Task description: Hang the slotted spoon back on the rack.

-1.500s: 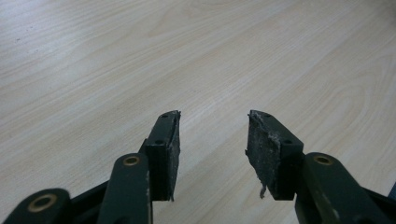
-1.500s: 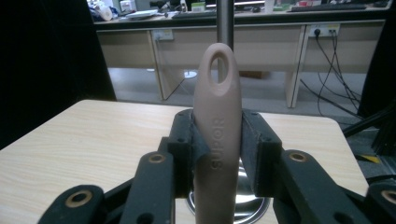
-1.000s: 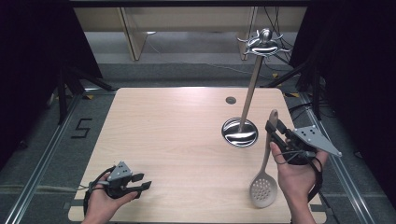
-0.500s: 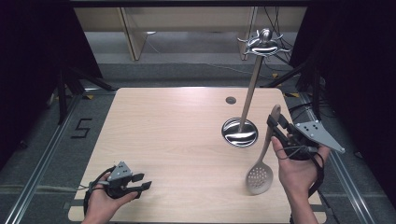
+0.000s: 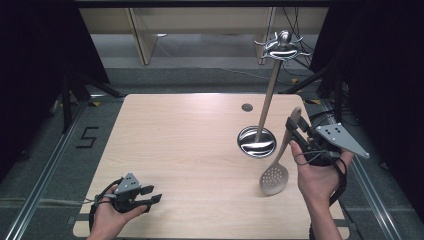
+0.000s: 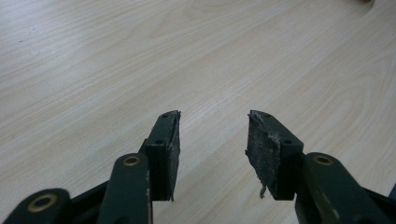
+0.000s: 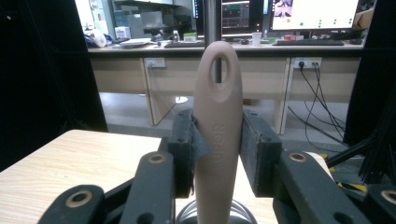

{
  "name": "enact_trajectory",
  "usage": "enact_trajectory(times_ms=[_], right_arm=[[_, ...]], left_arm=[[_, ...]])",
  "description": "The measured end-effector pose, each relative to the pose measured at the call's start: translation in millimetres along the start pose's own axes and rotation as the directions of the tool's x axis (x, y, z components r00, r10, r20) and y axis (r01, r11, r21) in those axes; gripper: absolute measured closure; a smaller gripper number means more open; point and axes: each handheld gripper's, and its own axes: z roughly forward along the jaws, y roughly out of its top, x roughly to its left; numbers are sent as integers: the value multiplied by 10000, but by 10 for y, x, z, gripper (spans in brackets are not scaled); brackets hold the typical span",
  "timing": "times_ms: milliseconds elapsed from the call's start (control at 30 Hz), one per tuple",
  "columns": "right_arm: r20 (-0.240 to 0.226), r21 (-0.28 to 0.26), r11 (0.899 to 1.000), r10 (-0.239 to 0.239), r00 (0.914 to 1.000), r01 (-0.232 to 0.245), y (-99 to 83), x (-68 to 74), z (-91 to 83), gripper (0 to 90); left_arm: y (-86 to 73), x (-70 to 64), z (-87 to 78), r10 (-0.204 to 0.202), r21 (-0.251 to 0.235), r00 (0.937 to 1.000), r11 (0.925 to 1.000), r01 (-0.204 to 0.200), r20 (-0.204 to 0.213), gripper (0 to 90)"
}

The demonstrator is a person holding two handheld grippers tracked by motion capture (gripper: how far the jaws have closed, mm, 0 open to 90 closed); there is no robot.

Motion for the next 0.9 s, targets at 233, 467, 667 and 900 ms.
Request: enact_trajectory(times_ms=[233,467,667,900], right_arm=[[18,-167,9998,-66,10000,66,43,10,23,683],[87,-257,9994,-245,9997,248,84,19,32,682],[142,-412,9984,-385,9992,391,122,43,39,683],[214,-553,9973,-466,9987,477,169,56,51,682]], left_arm=[[-4,-2,-4,-120,50,9999,9999,121,-77,534],[-3,-2,-5,-114,49,9999,9999,115,-57,534],[-5,0,-3,-80,48,9999,10000,81,-142,534],[-3,2,-6,-90,83,9999,9999,91,-72,534]])
